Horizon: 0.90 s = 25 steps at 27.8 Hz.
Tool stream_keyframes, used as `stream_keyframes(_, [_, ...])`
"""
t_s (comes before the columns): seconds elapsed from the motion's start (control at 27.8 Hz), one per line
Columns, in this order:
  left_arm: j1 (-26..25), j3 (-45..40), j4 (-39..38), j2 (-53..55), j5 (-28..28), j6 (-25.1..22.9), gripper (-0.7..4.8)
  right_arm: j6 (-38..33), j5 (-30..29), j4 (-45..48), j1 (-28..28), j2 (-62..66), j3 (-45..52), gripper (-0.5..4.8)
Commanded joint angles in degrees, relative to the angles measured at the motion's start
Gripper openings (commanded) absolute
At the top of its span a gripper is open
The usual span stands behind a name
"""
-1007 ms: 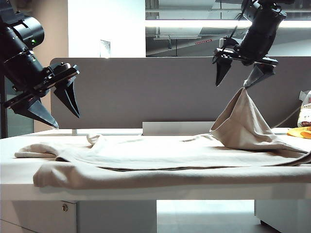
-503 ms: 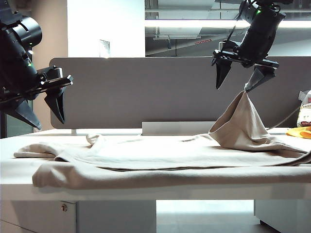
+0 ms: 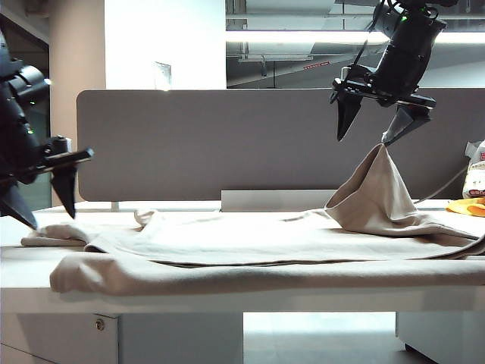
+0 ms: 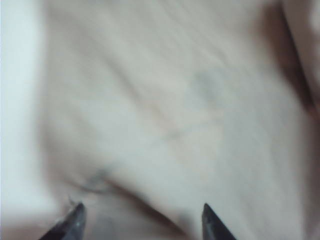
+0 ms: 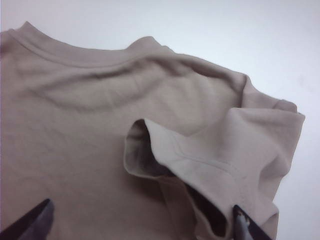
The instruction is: Fold the bottom side of the T-shirt horizontally towards the center, about one-third of the way, then fold the sleeve back towards the center, creating a straight line along the edge of the T-shirt, and finally fold the bottom of the T-shirt up towards the top, creating a neat rectangle.
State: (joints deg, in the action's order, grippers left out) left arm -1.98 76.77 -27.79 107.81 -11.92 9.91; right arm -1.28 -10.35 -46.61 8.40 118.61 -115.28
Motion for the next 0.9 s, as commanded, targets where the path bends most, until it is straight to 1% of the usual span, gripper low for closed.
stream_keyframes(0.04, [-1.7,2.2,0.3,-0.2,-0.2,0.1,3.05,-0.2,-0.3,0.2,0.1,-0.3,-0.2,4.79])
stream_keyframes(0.32, [-1.9,7.6,-2.5,1.0,-0.3,-1.6,3.09,-0.2,-0.3,0.5,0.1,-0.3,-0.2,4.79])
stream_keyframes(0.54, [-2.0,13.1,-7.5,5.2,0.7,-2.4,3.09,-0.2,-0.3,0.2,0.1,-0.3,-0.2,4.79])
stream_keyframes(0.76, [-2.1,13.8,-8.4,7.4,1.9,-2.4,3.09,-0.2,-1.3,-0.2,0.1,-0.3,-0.2,4.79])
stream_keyframes(0.9, [-2.5,13.8,-8.8,8.3,1.5,-2.1,3.09,-0.2,-1.4,0.1,0.1,-0.3,-0.2,4.79])
